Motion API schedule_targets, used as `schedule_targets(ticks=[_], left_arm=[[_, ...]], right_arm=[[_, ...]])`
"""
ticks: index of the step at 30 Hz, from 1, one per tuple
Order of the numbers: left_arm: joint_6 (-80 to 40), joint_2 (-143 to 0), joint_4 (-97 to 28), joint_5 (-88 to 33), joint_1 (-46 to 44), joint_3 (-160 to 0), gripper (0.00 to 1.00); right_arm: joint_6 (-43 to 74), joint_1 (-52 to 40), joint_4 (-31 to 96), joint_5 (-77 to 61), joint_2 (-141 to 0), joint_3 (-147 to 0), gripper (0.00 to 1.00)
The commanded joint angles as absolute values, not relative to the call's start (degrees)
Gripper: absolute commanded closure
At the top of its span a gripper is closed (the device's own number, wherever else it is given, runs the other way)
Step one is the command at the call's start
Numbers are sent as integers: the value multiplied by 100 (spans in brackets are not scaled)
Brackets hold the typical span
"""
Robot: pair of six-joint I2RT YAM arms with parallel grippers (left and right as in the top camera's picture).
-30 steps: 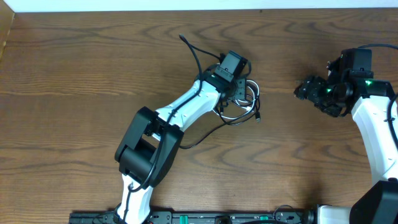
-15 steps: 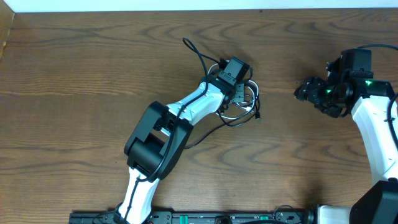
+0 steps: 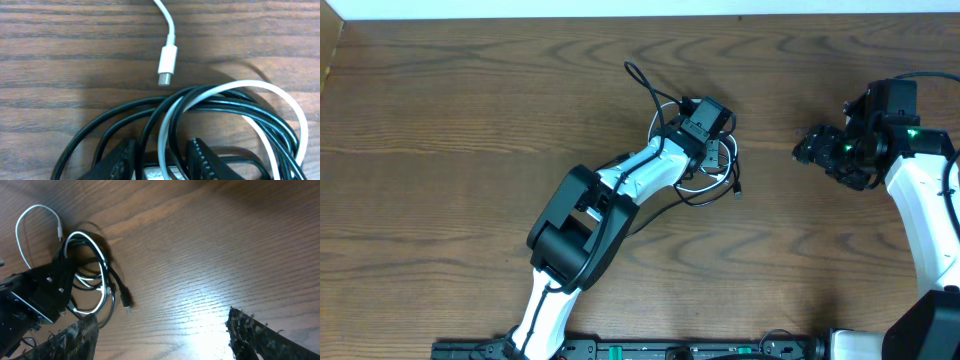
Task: Untangle cables
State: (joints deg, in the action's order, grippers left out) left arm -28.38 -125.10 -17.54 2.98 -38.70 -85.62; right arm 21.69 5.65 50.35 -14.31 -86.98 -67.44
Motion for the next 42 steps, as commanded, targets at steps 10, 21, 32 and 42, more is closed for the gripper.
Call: schedule_targets(ticks=[10,21,32,42], left_arm=[[-2812,-12505,-2300,148,-3852,-8490,92],[-2012,-10486,-3336,-600,-3826,-8495,93],[-1986,-9867,-4121,-972,-3815,-8495,93],[-1975,-9867,-4185,-2106,-3457,-8497,92]], right_arm=[[969,552,4663,-2816,-8678,-6748,23],[-198,235,4261,-4327,-8678,-6748,25],[-1146,-510,4110,-4550,-8694,-6748,31],[-1337,-937,4099,-4001,-9002,-6744,37]])
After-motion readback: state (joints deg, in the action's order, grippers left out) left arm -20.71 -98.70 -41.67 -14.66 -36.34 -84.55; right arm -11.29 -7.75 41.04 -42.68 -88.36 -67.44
